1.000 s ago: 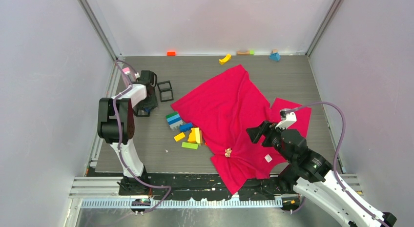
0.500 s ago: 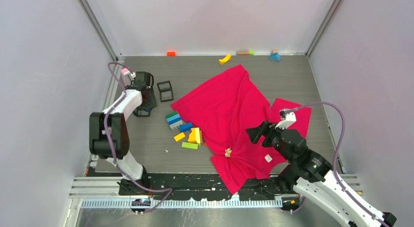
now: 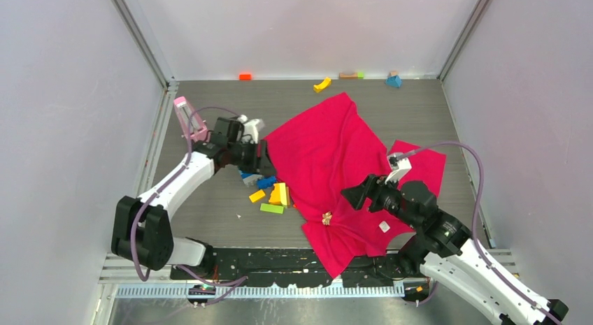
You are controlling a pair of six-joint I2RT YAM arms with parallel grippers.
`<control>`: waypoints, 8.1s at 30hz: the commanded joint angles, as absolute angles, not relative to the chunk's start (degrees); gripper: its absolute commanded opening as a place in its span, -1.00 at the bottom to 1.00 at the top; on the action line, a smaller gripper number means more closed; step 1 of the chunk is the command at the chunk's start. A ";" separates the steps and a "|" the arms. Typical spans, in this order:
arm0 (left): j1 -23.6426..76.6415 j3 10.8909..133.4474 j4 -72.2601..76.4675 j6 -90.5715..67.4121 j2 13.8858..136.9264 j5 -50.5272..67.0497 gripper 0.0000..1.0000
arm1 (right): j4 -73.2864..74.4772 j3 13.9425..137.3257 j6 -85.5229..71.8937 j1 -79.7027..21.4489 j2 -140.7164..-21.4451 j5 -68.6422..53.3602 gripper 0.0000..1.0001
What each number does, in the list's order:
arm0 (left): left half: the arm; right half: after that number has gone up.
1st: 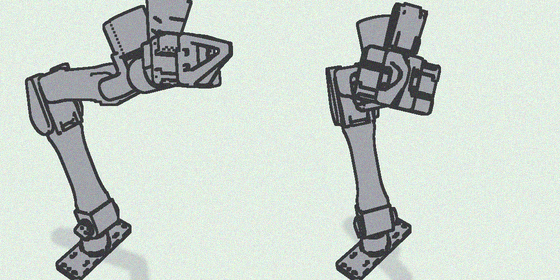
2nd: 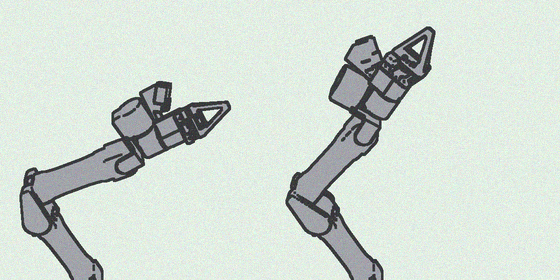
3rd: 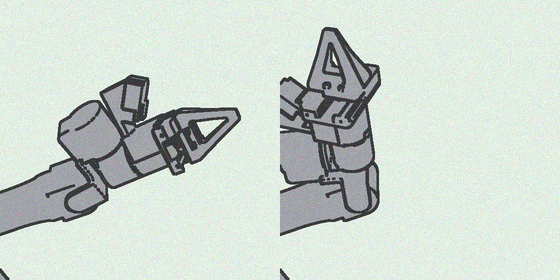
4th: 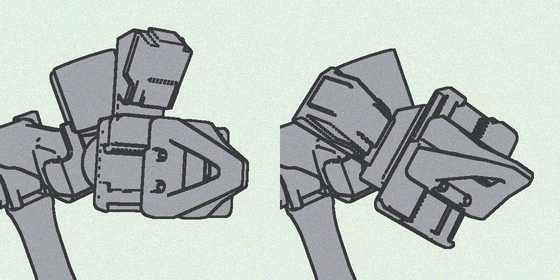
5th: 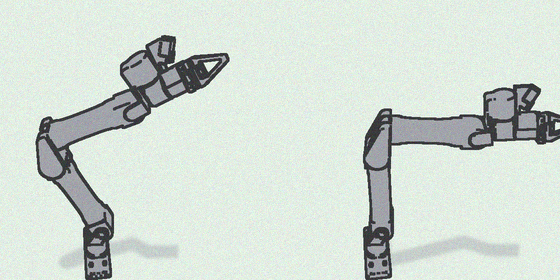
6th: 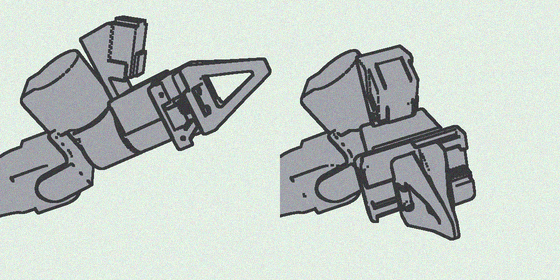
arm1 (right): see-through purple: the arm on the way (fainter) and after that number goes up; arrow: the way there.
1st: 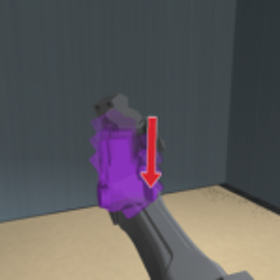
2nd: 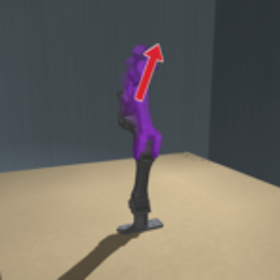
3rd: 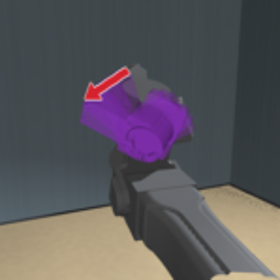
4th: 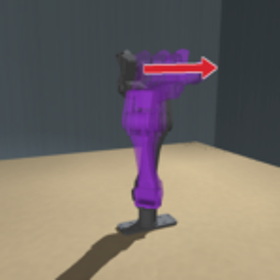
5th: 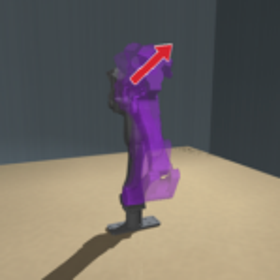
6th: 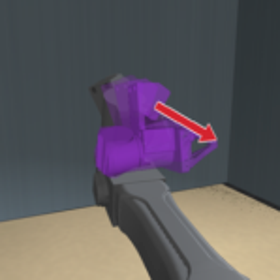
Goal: Pin the brooch onto the clothing
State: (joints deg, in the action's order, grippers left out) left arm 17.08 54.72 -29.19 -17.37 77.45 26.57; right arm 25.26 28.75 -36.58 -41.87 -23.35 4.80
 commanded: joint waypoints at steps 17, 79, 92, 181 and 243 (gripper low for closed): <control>35.04 53.17 -20.00 -20.65 76.28 76.05 -0.38 | -13.86 25.97 -32.75 -41.91 -34.64 -34.37 0.51; 40.34 47.50 16.70 -49.41 73.66 76.52 -0.34 | -30.67 25.18 -33.47 -44.39 -42.32 -38.42 -0.98; 39.75 49.43 1.35 -36.80 74.03 68.14 -0.19 | -11.69 24.74 -26.74 -44.38 -33.70 -24.56 -0.99; 43.86 24.96 52.65 -37.64 67.11 25.04 0.47 | -47.04 10.93 -106.34 -46.32 -48.82 11.40 -0.98; 43.86 32.72 20.30 -61.72 50.26 34.00 -1.00 | -53.42 16.45 -72.29 -45.73 -45.67 -18.63 -0.17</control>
State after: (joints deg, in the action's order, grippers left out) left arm 43.92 32.56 17.63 -62.54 50.98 32.62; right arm -48.69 15.42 -71.31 -45.65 -45.58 -16.01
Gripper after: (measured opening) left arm 0.023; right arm 0.418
